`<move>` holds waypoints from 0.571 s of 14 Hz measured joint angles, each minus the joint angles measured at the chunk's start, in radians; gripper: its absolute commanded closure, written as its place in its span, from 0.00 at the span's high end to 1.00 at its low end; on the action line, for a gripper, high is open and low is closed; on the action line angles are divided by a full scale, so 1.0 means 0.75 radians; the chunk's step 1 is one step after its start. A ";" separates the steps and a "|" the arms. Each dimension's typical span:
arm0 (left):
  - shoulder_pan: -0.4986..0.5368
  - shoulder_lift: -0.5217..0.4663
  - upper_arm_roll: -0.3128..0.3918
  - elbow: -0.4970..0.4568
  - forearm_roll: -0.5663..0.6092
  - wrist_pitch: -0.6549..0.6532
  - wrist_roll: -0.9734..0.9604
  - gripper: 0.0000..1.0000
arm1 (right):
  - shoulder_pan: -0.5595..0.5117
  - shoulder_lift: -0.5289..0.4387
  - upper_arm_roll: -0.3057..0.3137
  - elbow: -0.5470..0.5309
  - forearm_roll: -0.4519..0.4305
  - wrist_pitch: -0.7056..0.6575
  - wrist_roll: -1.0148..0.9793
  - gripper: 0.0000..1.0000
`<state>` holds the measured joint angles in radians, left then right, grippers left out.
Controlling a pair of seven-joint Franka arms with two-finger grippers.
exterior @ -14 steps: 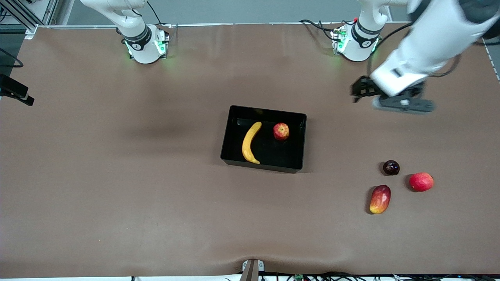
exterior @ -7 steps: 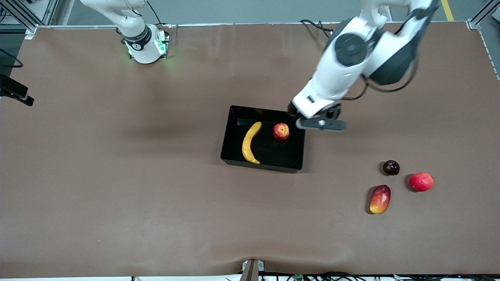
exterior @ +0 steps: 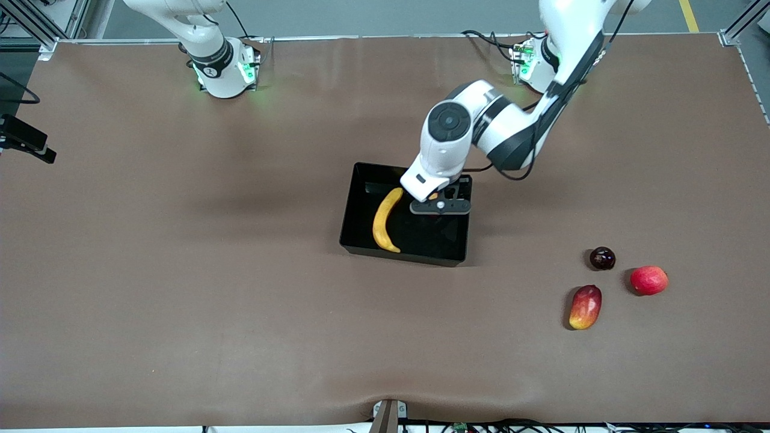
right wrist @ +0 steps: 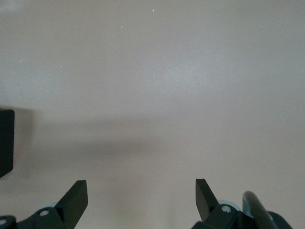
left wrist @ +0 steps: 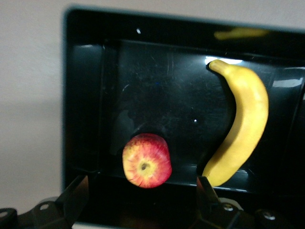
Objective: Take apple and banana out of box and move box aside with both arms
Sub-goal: 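Reach the left gripper into the black box over the apple, then close the left gripper on the red-yellow apple in the box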
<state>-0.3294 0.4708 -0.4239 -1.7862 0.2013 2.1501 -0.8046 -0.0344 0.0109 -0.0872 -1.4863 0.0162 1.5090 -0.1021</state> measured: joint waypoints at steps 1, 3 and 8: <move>0.000 0.030 0.000 -0.004 0.002 0.028 -0.001 1.00 | 0.000 0.000 0.000 0.000 0.000 0.000 0.000 1.00; 0.000 0.065 0.001 -0.031 0.009 0.098 -0.001 1.00 | 0.000 0.000 0.000 0.000 0.000 0.000 0.000 1.00; -0.004 0.086 0.000 -0.111 0.055 0.176 -0.001 1.00 | -0.002 0.000 -0.002 0.000 0.000 0.001 0.000 1.00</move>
<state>-0.3323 0.5356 -0.4236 -1.8691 0.2422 2.2819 -0.8055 -0.0357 0.0109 -0.0888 -1.4863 0.0162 1.5094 -0.1021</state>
